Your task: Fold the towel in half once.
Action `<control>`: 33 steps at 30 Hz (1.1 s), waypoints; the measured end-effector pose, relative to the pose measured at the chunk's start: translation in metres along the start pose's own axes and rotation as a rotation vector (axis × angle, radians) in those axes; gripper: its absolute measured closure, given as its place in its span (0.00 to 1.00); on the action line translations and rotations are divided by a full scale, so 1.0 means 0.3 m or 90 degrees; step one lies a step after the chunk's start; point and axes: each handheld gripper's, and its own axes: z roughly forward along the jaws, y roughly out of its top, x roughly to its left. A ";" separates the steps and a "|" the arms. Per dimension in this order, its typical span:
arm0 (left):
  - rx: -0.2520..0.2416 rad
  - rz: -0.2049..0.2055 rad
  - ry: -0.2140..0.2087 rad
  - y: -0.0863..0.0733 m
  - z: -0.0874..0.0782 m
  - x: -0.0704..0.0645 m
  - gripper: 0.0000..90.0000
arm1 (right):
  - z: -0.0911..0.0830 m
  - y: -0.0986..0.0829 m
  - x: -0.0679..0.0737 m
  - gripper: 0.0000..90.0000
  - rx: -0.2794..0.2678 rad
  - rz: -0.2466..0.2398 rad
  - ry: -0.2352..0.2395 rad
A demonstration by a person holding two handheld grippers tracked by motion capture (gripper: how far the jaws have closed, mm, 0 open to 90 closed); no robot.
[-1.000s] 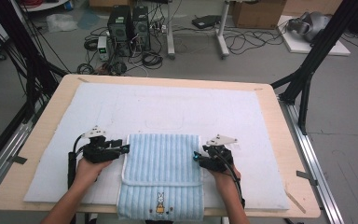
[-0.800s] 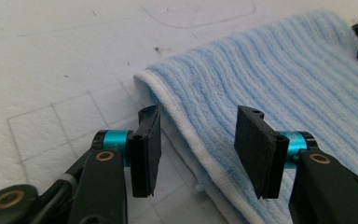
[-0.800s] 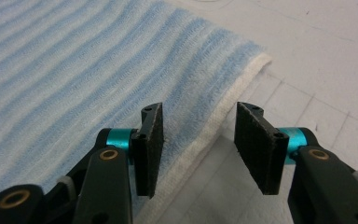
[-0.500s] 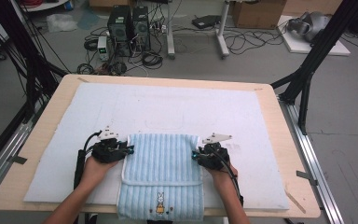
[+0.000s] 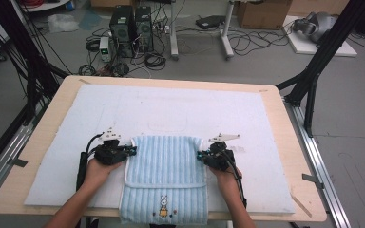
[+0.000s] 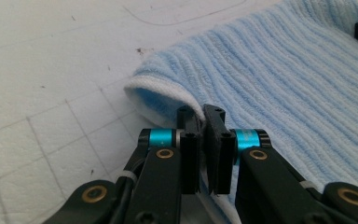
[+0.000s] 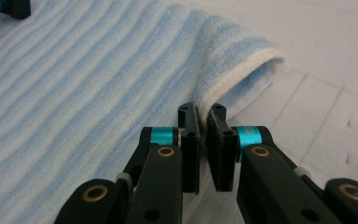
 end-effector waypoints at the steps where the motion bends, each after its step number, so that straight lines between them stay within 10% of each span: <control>1: -0.006 -0.001 0.001 0.002 0.003 0.001 0.94 | -0.001 0.005 0.000 0.94 -0.004 -0.003 -0.002; 26: -0.096 -0.002 0.065 0.210 0.123 0.120 0.93 | 0.060 0.156 -0.104 0.94 -0.117 -0.010 -0.087; 33: -0.036 -0.076 0.086 0.161 0.164 0.144 0.62 | 0.091 0.138 -0.136 0.80 -0.090 0.024 -0.093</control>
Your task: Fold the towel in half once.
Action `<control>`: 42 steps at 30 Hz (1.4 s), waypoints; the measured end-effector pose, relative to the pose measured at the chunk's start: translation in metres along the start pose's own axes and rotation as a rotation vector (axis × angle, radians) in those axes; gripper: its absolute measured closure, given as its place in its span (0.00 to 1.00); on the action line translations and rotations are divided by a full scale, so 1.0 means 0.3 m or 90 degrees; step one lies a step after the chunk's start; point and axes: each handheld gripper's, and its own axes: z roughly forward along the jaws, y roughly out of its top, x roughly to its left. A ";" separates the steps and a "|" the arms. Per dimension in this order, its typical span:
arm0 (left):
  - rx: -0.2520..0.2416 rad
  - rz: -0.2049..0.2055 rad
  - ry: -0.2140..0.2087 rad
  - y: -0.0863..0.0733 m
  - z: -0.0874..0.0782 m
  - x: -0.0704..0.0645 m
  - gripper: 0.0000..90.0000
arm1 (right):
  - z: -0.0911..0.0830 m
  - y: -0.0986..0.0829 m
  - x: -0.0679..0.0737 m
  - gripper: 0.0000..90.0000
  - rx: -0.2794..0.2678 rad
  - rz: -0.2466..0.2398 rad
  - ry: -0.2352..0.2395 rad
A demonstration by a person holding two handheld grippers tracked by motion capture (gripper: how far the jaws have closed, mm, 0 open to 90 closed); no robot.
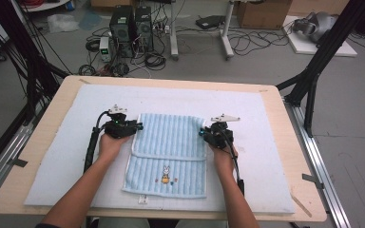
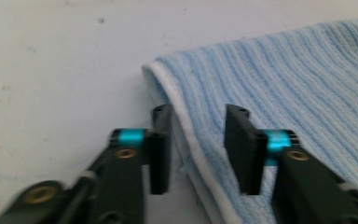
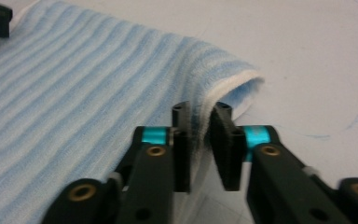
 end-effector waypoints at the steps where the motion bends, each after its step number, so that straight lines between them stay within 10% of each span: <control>1: 0.003 -0.006 0.001 -0.006 -0.003 0.006 0.58 | -0.007 0.001 -0.005 0.77 -0.004 0.007 0.002; 18: -0.014 0.014 -0.093 -0.070 -0.158 -0.003 0.45 | -0.219 -0.044 -0.024 0.45 -0.050 0.016 0.004; 29: -0.034 0.070 -0.148 -0.121 -0.202 -0.055 0.57 | -0.229 -0.125 0.082 0.60 0.011 -0.093 0.066; 42: 0.031 0.155 -0.118 -0.163 -0.189 -0.116 0.60 | -0.164 -0.160 0.136 0.72 0.085 -0.148 0.076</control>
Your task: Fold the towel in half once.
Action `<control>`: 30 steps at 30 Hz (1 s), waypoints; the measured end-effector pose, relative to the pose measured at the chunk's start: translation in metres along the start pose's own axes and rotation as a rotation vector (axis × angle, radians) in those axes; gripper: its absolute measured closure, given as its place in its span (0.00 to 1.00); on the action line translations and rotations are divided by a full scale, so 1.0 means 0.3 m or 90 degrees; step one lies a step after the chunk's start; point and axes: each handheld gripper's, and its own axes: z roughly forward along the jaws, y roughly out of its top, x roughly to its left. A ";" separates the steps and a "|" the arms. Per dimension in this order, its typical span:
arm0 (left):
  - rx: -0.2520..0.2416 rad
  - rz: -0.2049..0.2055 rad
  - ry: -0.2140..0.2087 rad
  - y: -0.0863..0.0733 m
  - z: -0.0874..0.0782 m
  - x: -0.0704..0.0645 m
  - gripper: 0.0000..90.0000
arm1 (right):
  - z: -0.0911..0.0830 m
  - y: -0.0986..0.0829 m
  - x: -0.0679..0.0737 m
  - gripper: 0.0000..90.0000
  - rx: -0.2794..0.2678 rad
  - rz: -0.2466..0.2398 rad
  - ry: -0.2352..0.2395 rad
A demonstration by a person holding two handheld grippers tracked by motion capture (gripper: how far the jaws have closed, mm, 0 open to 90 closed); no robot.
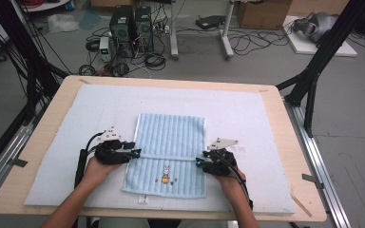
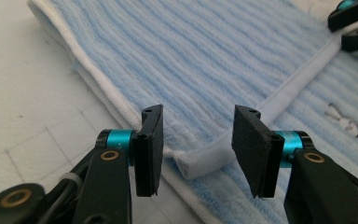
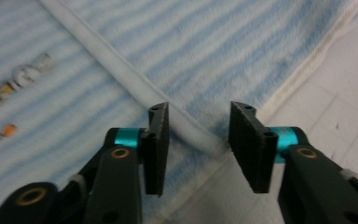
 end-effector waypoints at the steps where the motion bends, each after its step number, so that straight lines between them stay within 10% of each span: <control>1: 0.007 0.023 0.015 0.001 0.001 -0.012 0.62 | -0.002 0.001 -0.002 0.78 0.003 0.002 -0.002; 5: 0.004 0.059 0.042 -0.002 -0.001 -0.032 0.83 | -0.012 -0.002 -0.011 0.91 -0.001 0.007 -0.018; 9: -0.037 0.025 0.028 -0.010 -0.034 -0.023 0.97 | -0.027 -0.001 0.001 0.92 -0.009 0.002 -0.024; 16: -0.054 0.012 0.018 -0.013 -0.054 -0.014 0.99 | -0.054 0.000 -0.002 0.92 -0.034 0.009 -0.016; 19: -0.032 0.014 0.018 -0.012 -0.045 -0.016 0.76 | -0.047 -0.002 -0.006 0.91 -0.031 0.004 -0.013; 23: 0.009 0.056 0.017 -0.017 -0.019 -0.034 0.68 | -0.044 -0.002 -0.008 0.89 -0.029 0.011 -0.008; 30: 0.016 0.090 0.052 -0.014 -0.011 -0.048 0.90 | -0.041 -0.002 -0.007 0.89 -0.026 0.012 -0.008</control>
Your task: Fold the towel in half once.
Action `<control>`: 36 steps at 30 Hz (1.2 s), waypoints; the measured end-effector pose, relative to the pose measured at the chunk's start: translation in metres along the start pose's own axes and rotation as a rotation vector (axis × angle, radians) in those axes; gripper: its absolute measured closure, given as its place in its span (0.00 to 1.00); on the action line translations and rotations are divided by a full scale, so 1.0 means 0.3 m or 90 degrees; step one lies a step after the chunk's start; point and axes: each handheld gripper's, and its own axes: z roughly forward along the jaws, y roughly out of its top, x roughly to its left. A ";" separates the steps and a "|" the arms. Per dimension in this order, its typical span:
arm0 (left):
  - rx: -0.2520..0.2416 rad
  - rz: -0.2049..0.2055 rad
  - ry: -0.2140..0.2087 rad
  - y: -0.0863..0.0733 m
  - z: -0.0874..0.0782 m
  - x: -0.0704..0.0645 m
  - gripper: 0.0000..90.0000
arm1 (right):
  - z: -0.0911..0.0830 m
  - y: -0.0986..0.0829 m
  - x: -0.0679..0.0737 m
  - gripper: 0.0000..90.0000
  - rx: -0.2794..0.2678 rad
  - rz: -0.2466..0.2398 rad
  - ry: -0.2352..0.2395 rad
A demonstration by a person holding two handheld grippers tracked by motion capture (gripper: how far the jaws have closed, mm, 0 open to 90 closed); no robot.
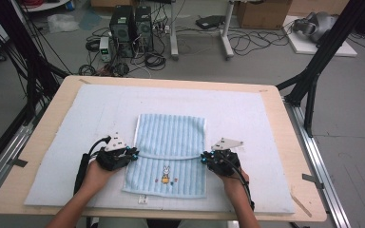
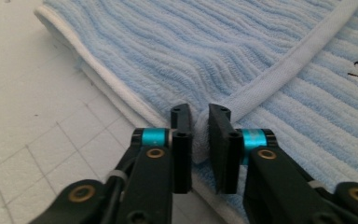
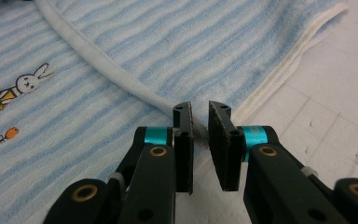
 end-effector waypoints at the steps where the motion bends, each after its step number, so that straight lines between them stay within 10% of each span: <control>1: -0.008 -0.004 -0.004 0.000 -0.003 0.002 0.91 | -0.001 0.000 0.000 0.89 0.000 -0.001 -0.002; 13: -0.063 -0.025 -0.041 0.009 -0.079 -0.004 0.91 | -0.063 -0.001 0.006 0.95 -0.036 0.007 0.000; 22: -0.078 -0.043 -0.047 0.009 -0.087 -0.007 0.91 | 0.000 0.000 0.027 0.73 -0.008 -0.024 -0.009; 27: -0.086 -0.057 -0.056 0.005 -0.088 -0.003 0.91 | 0.042 0.008 0.015 0.94 0.033 -0.039 -0.019; 36: -0.109 -0.075 -0.078 0.003 -0.134 -0.007 0.91 | -0.042 0.005 0.032 0.95 -0.010 -0.040 0.012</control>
